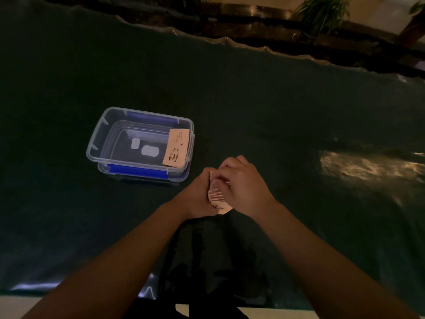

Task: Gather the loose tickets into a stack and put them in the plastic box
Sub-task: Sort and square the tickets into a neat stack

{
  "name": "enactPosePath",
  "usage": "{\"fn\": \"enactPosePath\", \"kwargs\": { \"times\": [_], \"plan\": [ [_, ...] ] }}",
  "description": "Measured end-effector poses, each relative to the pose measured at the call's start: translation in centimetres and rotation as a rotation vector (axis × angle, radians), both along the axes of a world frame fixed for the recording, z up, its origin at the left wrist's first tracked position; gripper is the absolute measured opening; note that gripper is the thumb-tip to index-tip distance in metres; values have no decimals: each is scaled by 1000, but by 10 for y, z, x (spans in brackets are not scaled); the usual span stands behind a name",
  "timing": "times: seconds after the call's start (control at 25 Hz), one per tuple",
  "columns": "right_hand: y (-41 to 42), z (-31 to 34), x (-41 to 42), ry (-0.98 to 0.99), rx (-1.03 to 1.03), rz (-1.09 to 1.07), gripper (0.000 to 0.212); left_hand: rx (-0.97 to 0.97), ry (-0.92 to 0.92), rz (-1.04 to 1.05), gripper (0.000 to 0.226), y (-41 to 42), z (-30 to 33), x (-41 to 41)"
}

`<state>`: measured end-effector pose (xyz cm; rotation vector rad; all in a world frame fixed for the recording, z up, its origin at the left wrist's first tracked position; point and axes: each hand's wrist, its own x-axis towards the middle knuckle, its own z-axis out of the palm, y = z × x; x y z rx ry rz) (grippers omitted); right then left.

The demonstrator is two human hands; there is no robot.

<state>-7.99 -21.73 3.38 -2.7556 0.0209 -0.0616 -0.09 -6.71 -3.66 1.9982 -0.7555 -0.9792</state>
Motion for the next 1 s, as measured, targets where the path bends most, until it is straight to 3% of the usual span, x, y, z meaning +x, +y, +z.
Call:
{"fn": "enactPosePath", "kwargs": {
  "times": [0.2, 0.48, 0.68, 0.8, 1.0],
  "plan": [
    [-11, 27, -1, -12, 118, -59, 9, -7, 33, -3, 102, 2, 4, 1],
    [-34, 69, -6, -173, 175, -173, 13, 14, 50, -1, 99, 1, 6, 2],
    [-55, 75, -14, -310, 454, -435, 15, 18, 87, 51, 94, -2, 4, 3],
    [-60, 75, -21, -249, 565, -516, 15, -4, 199, 120, 96, -2, 1, 7],
    [-54, 59, -24, 55, 645, -475, 25, -11, 414, 192, 102, 0, 1, 12]
  ]
}}
